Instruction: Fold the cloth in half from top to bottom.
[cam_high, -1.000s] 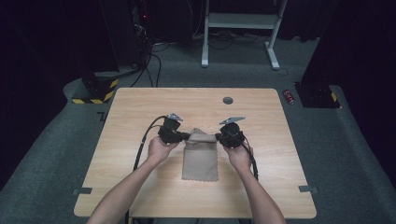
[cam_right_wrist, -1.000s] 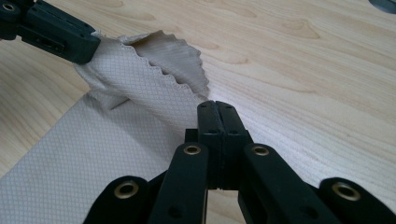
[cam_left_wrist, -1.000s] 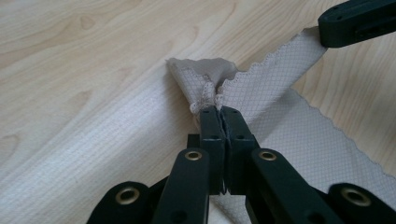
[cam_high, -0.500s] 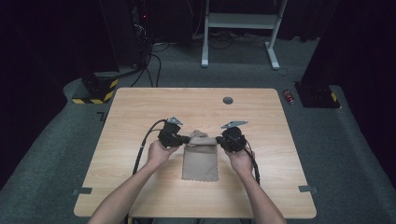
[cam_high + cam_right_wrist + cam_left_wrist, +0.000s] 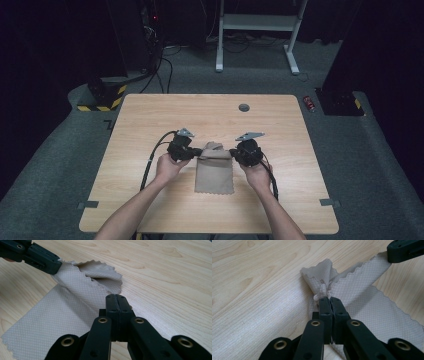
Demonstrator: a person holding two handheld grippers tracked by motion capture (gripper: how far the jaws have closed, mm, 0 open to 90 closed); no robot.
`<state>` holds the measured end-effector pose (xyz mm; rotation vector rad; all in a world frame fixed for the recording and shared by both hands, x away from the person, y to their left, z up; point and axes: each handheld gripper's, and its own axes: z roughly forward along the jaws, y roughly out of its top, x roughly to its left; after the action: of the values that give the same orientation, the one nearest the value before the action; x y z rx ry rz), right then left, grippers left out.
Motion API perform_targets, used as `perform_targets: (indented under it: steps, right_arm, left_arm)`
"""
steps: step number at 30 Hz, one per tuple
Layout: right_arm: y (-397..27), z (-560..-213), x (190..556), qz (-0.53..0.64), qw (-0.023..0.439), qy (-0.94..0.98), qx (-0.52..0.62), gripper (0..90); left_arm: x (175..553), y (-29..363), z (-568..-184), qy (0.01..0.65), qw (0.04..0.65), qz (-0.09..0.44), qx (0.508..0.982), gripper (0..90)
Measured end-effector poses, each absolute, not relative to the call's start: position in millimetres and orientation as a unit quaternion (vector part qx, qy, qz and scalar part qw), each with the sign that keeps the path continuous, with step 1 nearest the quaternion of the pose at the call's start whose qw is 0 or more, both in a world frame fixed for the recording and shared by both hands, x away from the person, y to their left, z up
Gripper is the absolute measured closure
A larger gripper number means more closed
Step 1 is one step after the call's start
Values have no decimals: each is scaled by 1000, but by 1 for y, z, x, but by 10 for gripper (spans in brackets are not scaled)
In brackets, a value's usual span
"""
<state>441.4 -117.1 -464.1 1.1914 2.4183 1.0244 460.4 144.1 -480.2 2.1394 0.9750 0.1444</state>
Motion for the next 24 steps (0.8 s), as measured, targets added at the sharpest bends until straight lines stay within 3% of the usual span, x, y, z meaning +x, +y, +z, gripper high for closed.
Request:
perform_targets:
  steps: [24]
  right_arm:
    - [-122, -465, 438, 355, 133, 829, 411, 900]
  left_arm:
    - [446, 139, -481, 356, 384, 69, 849, 883]
